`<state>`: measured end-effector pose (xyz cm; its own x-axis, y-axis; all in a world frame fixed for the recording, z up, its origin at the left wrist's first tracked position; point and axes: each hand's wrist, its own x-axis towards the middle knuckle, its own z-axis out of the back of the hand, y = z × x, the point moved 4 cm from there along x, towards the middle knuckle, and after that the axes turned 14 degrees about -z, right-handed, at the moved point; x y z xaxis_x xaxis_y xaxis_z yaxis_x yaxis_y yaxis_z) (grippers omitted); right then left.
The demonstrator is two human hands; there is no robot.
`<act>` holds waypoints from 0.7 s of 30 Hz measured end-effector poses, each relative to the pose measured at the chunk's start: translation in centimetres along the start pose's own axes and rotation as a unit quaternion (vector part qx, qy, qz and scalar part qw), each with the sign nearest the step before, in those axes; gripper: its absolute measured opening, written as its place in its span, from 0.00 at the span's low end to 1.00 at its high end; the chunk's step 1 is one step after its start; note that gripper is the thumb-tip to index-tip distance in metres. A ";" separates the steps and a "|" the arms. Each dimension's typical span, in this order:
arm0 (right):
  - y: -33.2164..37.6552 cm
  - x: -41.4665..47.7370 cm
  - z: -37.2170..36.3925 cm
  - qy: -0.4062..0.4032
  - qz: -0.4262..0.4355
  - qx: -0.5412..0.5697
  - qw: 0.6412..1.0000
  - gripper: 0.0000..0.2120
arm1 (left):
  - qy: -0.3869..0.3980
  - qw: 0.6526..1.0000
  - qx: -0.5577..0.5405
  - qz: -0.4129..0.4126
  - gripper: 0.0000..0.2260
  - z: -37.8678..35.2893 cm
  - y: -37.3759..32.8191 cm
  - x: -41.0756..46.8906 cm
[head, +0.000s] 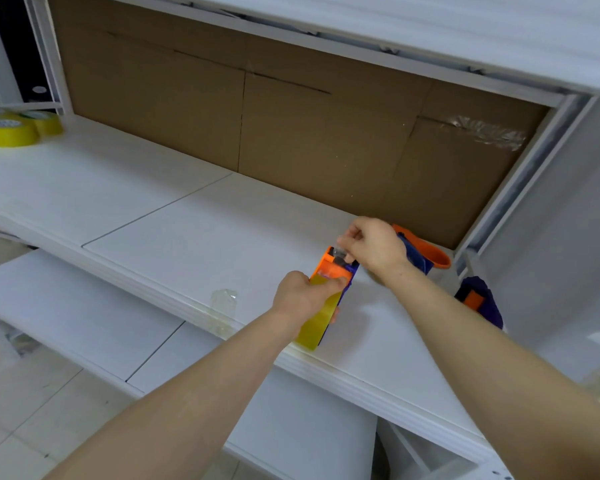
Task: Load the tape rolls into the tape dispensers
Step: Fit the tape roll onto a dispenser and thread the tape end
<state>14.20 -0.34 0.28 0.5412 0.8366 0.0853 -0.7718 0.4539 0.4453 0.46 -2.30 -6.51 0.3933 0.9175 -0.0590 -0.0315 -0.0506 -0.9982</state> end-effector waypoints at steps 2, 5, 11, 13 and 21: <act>-0.2 -0.5 -0.4 -0.045 0.024 -0.007 0.999 0.09 | 0.010 1.000 -0.007 0.010 0.13 0.2 0.0 -0.1; -0.3 -0.8 -0.6 -0.085 0.031 -0.006 0.996 0.10 | 0.042 0.999 -0.011 0.027 0.17 0.3 -0.2 -0.1; -0.5 -0.9 -1.3 -0.129 0.030 -0.094 0.987 0.11 | 0.028 0.999 -0.022 0.003 0.12 -0.3 0.0 -0.2; -0.5 -0.8 -1.7 -0.135 0.034 -0.129 0.982 0.13 | 0.017 1.000 -0.021 -0.005 0.11 -0.5 0.2 -0.1; -0.2 -0.4 -2.1 -0.150 0.045 -0.191 0.969 0.16 | -0.003 0.998 0.021 -0.052 0.18 -0.9 0.1 0.0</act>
<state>13.43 -0.17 -1.71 0.4943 0.7775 0.3888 -0.8568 0.5112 0.0670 1.24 -2.64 -6.65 0.3905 0.9195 0.0444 -0.0304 0.0611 -0.9977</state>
